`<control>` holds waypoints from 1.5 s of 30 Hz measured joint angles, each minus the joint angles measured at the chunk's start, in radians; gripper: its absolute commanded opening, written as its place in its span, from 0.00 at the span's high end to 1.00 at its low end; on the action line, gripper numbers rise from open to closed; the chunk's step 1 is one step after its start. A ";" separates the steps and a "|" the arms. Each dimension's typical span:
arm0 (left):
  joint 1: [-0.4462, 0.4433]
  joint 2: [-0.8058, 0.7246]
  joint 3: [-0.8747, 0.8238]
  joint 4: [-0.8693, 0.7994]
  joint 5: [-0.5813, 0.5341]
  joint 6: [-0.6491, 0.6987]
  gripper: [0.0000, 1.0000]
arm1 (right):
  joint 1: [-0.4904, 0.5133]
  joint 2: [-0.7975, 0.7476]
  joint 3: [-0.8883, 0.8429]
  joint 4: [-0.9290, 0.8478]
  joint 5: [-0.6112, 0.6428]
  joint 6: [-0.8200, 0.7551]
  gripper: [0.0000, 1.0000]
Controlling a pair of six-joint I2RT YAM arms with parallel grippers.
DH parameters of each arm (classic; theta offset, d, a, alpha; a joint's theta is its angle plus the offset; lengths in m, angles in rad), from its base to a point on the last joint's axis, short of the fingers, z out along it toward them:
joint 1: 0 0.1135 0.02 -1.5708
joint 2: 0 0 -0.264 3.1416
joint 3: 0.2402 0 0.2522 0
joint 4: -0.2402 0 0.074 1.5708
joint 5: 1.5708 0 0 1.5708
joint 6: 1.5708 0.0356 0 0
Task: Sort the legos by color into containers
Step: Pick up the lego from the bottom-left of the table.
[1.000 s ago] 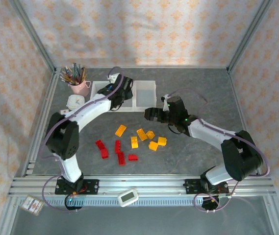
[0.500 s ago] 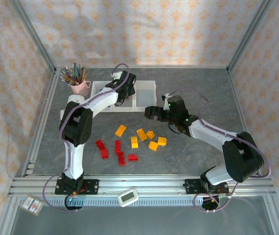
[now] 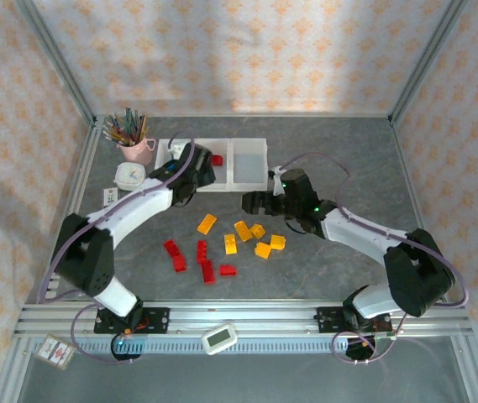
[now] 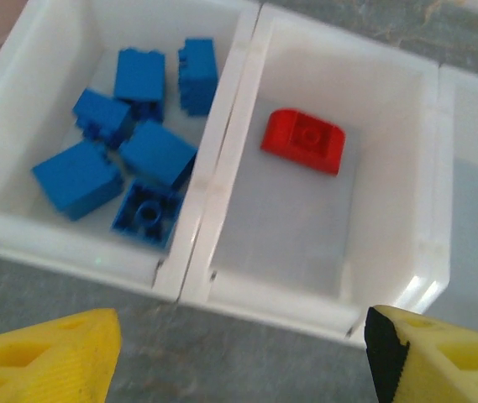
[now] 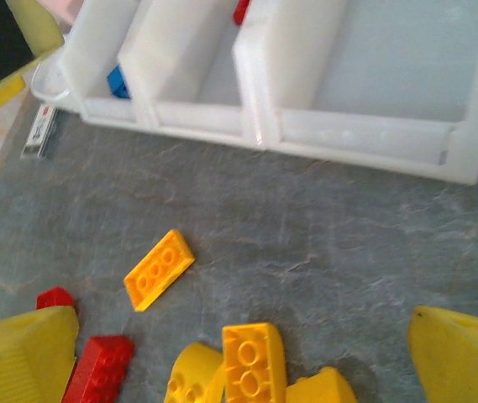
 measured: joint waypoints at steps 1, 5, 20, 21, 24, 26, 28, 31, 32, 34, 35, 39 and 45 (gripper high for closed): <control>-0.008 -0.037 -0.040 -0.010 0.000 -0.008 0.20 | 0.015 -0.002 0.000 0.000 -0.003 -0.005 0.00; -0.037 -0.179 -0.180 -0.059 -0.003 -0.054 0.20 | 0.072 -0.005 -0.008 0.004 -0.020 -0.023 0.00; -0.041 -0.379 -0.507 -0.180 -0.010 -0.238 0.12 | 0.228 0.065 -0.061 0.100 -0.032 -0.017 0.00; -0.041 -0.369 -0.514 -0.180 -0.008 -0.244 0.12 | 0.228 0.066 -0.061 0.105 -0.031 -0.016 0.00; -0.041 -0.349 -0.535 -0.161 0.021 -0.253 0.16 | 0.228 0.068 -0.061 0.114 -0.029 -0.013 0.00; -0.041 -0.346 -0.552 -0.142 0.038 -0.265 0.19 | 0.228 0.070 -0.061 0.116 -0.029 -0.013 0.00; -0.041 -0.346 -0.571 -0.123 0.046 -0.274 0.23 | 0.228 0.072 -0.061 0.116 -0.026 -0.013 0.00; -0.041 -0.343 -0.593 -0.097 0.068 -0.285 0.30 | 0.228 0.072 -0.061 0.116 -0.021 -0.013 0.00; -0.041 -0.340 -0.599 -0.085 0.076 -0.289 0.33 | 0.228 0.073 -0.061 0.116 -0.019 -0.013 0.00; -0.041 -0.334 -0.608 -0.065 0.090 -0.296 0.37 | 0.228 0.076 -0.061 0.116 -0.017 -0.013 0.00; -0.041 -0.330 -0.610 -0.060 0.095 -0.296 0.38 | 0.228 0.076 -0.061 0.116 -0.017 -0.013 0.00; -0.041 -0.316 -0.611 -0.037 0.100 -0.298 0.45 | 0.228 0.081 -0.061 0.117 -0.014 -0.013 0.00; -0.041 -0.307 -0.613 -0.020 0.102 -0.295 0.59 | 0.228 0.090 -0.061 0.119 -0.013 -0.013 0.00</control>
